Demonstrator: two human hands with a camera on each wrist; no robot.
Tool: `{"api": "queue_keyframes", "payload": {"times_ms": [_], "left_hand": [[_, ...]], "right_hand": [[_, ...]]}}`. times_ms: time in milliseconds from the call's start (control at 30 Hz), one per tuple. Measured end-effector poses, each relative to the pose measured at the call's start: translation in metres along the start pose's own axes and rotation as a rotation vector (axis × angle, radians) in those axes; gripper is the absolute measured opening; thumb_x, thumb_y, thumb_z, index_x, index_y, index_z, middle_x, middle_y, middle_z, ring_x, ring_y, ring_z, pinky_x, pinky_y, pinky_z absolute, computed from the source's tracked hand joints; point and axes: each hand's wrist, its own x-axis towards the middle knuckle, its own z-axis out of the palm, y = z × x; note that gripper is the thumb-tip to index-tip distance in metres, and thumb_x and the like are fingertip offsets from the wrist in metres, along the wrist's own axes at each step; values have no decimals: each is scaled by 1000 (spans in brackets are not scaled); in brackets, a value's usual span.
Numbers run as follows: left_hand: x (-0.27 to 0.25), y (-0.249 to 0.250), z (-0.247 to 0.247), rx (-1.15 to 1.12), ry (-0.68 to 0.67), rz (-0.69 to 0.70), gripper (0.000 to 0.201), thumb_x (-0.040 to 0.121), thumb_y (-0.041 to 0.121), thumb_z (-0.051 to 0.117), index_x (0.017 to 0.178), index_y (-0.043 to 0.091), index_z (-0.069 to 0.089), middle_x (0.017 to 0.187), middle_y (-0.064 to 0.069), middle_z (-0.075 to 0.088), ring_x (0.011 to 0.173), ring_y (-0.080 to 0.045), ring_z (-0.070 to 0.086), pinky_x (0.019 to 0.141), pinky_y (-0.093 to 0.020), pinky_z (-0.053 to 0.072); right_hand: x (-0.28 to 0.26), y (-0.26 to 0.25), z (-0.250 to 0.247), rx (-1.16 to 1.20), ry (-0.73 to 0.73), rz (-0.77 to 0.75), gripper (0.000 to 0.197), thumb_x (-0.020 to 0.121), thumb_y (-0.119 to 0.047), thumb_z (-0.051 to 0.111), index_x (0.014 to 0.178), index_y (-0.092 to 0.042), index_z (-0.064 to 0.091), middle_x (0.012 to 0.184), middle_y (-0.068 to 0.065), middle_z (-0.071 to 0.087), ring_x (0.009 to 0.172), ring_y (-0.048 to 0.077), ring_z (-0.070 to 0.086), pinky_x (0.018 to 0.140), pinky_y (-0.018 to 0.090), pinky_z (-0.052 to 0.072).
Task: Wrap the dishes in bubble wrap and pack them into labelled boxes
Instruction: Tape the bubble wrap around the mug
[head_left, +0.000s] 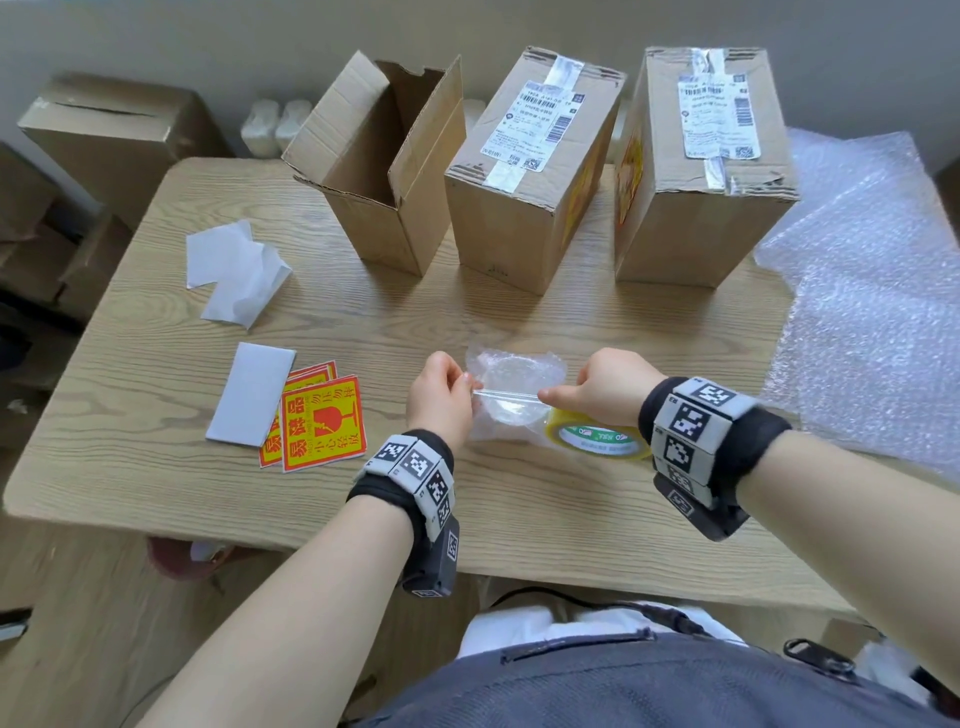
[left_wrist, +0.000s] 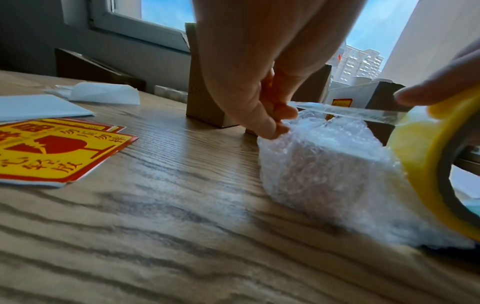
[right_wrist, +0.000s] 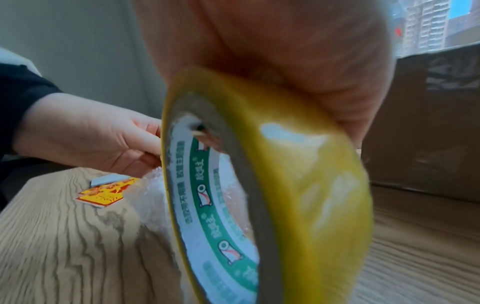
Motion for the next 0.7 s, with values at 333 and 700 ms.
{"api": "queue_keyframes", "payload": {"times_ms": [333,700], "left_hand": [[1,3,-1,135,-19,107,32,93,7,51,68,22,37,97,-5,51,84,-29,66,75,-46,55],[-4,11,2,219,30,14,13,92,20,56,84,10,55,82,-6,64,78,-24,58,66,-31,43]], "right_hand": [[4,-3,5,-22,-13,30,54,87,-52,53,54,-14,36,52,0,37,48,17,38,45,27,26],[7,3,8,-19,1,41,54,88,-55,50,55,-13,39,54,0,42,50,17,42,46,27,29]]}}
